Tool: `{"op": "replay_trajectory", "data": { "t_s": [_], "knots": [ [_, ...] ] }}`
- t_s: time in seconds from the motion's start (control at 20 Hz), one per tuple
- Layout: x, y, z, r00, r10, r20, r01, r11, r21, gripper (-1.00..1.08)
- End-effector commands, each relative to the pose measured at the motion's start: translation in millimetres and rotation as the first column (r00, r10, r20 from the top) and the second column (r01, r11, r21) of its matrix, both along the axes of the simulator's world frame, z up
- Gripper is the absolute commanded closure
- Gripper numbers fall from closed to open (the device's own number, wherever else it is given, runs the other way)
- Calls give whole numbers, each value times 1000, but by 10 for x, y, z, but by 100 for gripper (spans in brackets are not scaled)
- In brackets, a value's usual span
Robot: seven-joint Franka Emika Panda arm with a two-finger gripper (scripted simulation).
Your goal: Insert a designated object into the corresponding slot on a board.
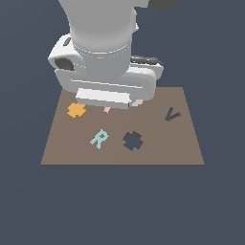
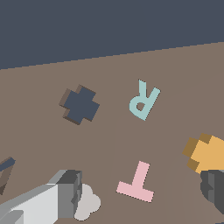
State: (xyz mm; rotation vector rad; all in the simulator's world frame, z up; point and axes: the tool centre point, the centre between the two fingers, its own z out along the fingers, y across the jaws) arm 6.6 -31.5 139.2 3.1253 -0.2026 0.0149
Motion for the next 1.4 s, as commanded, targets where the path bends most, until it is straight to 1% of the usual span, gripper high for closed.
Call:
{"op": "replay_trajectory", "data": {
  "t_s": [0.0, 0.1, 0.25, 0.35, 0.5, 0.6, 0.7, 0.9, 1.35],
  "knots": [
    [-29, -288, -184, 996, -94, -2, 94, 996, 0, -92],
    [-78, -547, -356, 983, -181, -3, 181, 983, 2, -92],
    [-177, -873, -580, 956, -293, -5, 293, 956, 4, -92],
    [-245, -1036, -698, 937, -349, -6, 349, 937, 6, -92],
    [-326, -1199, -821, 914, -407, -7, 407, 914, 7, -92],
    [-360, -1257, -868, 904, -428, -8, 428, 904, 9, -92],
    [-376, -1279, -889, 900, -436, -9, 436, 900, 10, -92],
    [-375, -1273, -896, 902, -432, -10, 432, 902, 8, -92],
    [-383, -1278, -1093, 899, -437, -9, 437, 899, 10, -92]
  ]
}}
